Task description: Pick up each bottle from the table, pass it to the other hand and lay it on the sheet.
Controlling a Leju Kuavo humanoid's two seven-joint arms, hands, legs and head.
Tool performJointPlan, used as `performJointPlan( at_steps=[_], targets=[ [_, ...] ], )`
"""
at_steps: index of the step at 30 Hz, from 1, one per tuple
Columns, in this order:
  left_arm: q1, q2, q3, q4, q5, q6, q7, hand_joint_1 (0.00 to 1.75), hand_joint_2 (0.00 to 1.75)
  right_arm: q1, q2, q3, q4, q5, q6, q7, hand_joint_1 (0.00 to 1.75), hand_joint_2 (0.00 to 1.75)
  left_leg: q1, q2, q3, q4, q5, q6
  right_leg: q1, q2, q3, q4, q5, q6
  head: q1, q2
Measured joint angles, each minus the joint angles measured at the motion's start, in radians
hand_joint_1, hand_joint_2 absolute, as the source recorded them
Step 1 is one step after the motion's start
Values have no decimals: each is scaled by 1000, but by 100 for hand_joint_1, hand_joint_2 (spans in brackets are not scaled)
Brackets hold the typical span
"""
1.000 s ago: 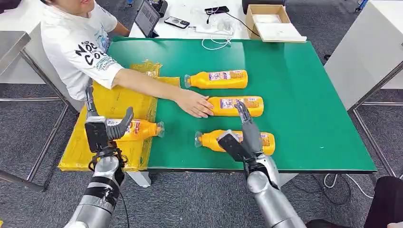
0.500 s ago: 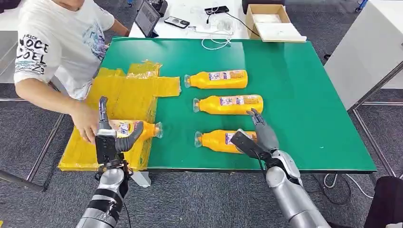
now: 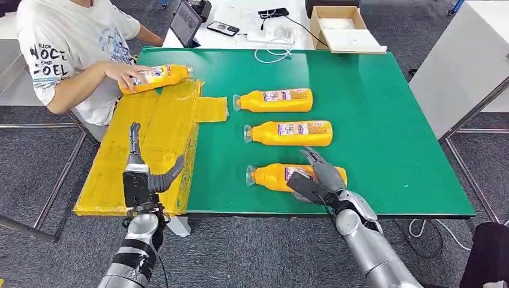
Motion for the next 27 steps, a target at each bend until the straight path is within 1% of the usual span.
performJointPlan(
  at_steps=[27],
  targets=[
    [0, -2, 0, 6, 0, 0, 0, 0, 175, -13, -6, 16, 25, 0, 0, -1, 0, 175, 0, 0, 1, 0, 0, 0, 0, 0, 1, 0, 0, 0, 0, 0]
  ],
)
